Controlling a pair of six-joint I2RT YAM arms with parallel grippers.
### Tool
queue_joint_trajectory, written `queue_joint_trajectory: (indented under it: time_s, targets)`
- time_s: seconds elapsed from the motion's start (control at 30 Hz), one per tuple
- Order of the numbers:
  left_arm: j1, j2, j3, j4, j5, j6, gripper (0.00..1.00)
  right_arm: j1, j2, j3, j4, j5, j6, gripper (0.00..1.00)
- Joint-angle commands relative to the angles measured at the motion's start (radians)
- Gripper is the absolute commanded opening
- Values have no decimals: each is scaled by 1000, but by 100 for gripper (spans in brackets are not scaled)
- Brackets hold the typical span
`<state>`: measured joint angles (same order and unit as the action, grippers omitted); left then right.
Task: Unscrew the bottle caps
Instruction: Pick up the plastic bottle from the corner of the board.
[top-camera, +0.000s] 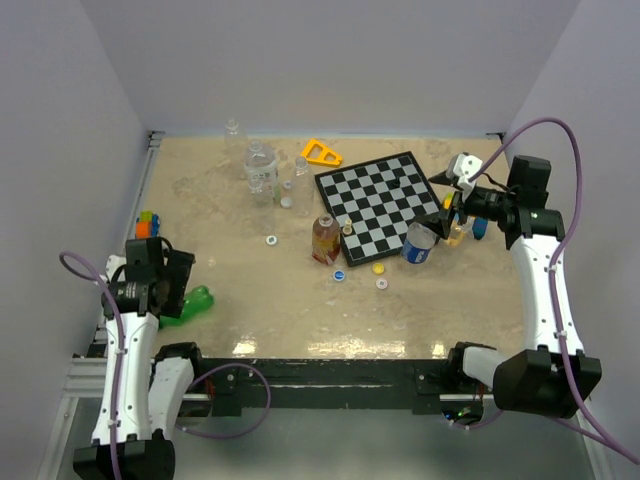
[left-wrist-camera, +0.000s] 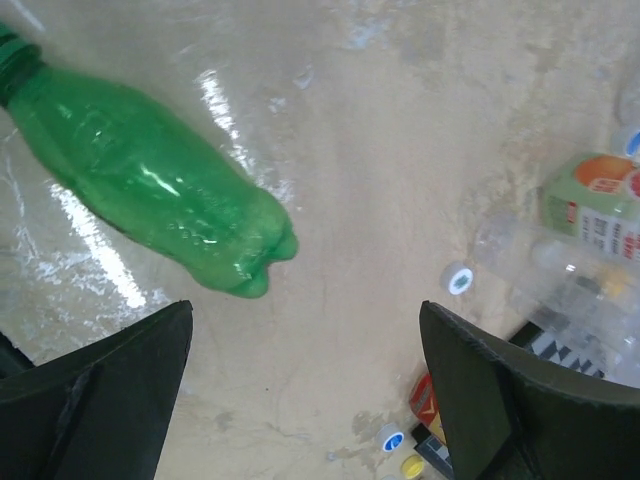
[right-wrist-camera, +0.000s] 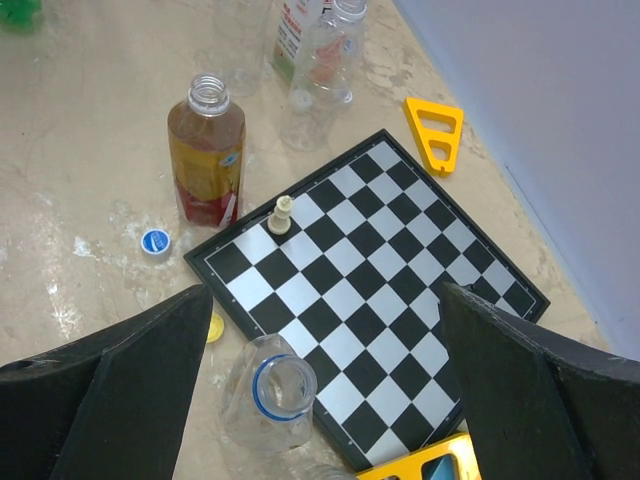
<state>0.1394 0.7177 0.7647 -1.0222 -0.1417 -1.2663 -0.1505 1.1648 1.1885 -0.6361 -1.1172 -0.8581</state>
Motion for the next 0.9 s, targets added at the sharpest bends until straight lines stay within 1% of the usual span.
queue_joint_trajectory:
  time_s: [0.0,0.13,0.3,0.4,0.63,0.87]
  targets:
    - [0,41,-94,-32,11,-140,100,3,-7,-1,6,-13,-19,98]
    - [0,104,-154,36,17,-163,100,3,-2,-6,-5,-6,-35,98]
    - [2,164,-168,80,-31,-168,100,3,4,-10,-22,-6,-58,98]
    - [25,202,-183,122,-29,-159,100,3,12,-10,-22,-10,-59,98]
    - [80,310,-162,162,-35,-134,100,3,24,-13,-42,-10,-82,98]
    - [95,374,-159,191,-33,-128,100,3,30,-4,-65,-15,-99,98]
